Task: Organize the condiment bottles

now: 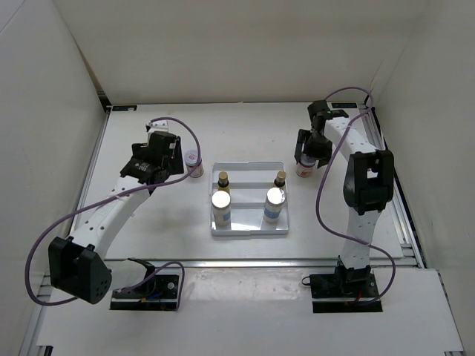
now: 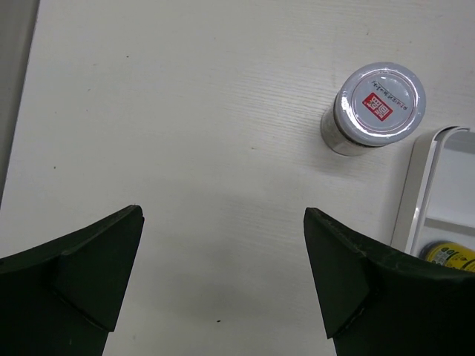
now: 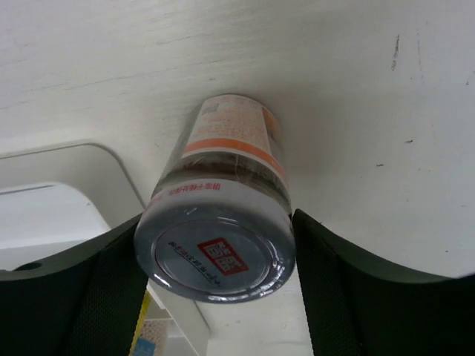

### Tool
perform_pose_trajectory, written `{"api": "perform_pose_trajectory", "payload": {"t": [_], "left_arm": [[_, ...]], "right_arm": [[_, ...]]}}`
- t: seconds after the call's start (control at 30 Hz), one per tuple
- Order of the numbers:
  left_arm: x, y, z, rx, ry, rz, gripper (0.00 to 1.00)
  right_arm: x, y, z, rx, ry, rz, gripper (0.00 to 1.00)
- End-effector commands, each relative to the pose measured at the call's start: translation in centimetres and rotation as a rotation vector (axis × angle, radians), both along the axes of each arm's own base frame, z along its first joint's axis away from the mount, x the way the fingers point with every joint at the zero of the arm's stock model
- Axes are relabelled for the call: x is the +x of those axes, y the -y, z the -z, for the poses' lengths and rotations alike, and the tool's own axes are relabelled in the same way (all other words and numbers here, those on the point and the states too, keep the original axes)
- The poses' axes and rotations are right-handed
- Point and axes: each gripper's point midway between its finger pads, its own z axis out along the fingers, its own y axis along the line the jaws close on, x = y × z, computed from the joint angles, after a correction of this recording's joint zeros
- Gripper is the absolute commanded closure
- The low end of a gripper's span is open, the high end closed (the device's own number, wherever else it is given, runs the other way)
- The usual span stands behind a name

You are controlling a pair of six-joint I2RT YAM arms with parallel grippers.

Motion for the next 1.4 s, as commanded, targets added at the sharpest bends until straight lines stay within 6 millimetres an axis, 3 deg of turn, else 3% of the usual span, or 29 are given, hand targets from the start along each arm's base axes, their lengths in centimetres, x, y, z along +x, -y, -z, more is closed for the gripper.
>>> {"api": "perform_pose_trajectory", "payload": {"t": [0.0, 0.03, 0.17, 0.27, 0.33, 0.4, 0.5, 0.6, 0.7, 0.9, 1.07, 1.1, 1.13, 1.27, 1.33, 1.37], "left_arm": [[1.7, 0.2, -1.7, -0.015, 0.06, -0.01, 0.0], [1.7, 0.2, -1.7, -0.015, 0.06, -0.01, 0.0], [1.9, 0.5, -1.0, -0.021, 0.041, -0.009, 0.0], [2.0, 0.7, -0.6, -0.024, 0.03, -0.001, 0.0], [2.0, 0.7, -0.6, -0.024, 0.03, -0.001, 0.0], [2.0, 0.7, -0.6, -0.024, 0.03, -0.001, 0.0], [2.1, 0.9, -0.3, -0.027, 0.019, 0.006, 0.0], [2.3, 1.0, -0.3, -0.027, 0.019, 0.006, 0.0], [2.3, 1.0, -0.3, -0.027, 0.019, 0.006, 0.0], [2.3, 1.0, -0.3, -0.027, 0.019, 0.006, 0.0], [2.3, 1.0, -0.3, -0.027, 0.019, 0.006, 0.0], [2.3, 1.0, -0.3, -0.027, 0.019, 0.006, 0.0], [2.3, 1.0, -0.3, -0.027, 0.019, 0.006, 0.0], [2.3, 1.2, 0.0, -0.031, 0.008, 0.013, 0.0], [2.3, 1.3, 0.1, -0.032, 0.003, 0.028, 0.0], [2.4, 1.4, 0.4, -0.028, -0.006, 0.028, 0.0]], "right_arm": [[0.4, 0.3, -0.8, -0.029, 0.062, -0.001, 0.27], [0.7, 0.0, -1.2, -0.034, 0.086, -0.006, 0.42], [0.6, 0.3, -3.8, -0.081, 0.159, -0.004, 0.7], [1.4, -0.5, -8.5, -0.11, 0.284, -0.021, 0.89], [0.9, -2.4, -11.3, -0.104, 0.349, -0.085, 0.98], [1.0, -4.2, -13.5, -0.091, 0.4, -0.136, 1.0], [0.2, -7.5, -15.1, -0.064, 0.434, -0.22, 1.0], [-0.7, -10.8, -13.0, -0.031, 0.381, -0.302, 1.0], [-1.3, -12.6, -10.4, -0.036, 0.324, -0.349, 1.0], [-2.5, -14.1, -6.3, 0.0, 0.213, -0.387, 1.0], [-2.5, -14.1, -4.7, -0.005, 0.189, -0.378, 0.99], [-2.5, -14.1, -4.2, -0.009, 0.178, -0.379, 0.96], [-2.6, -14.3, -3.7, -0.005, 0.165, -0.382, 0.84], [-2.7, -14.4, -2.8, -0.004, 0.141, -0.386, 0.68], [-2.7, -14.4, -2.4, -0.007, 0.133, -0.386, 0.48], [-2.6, -14.2, -2.4, -0.015, 0.135, -0.384, 0.44]]}}
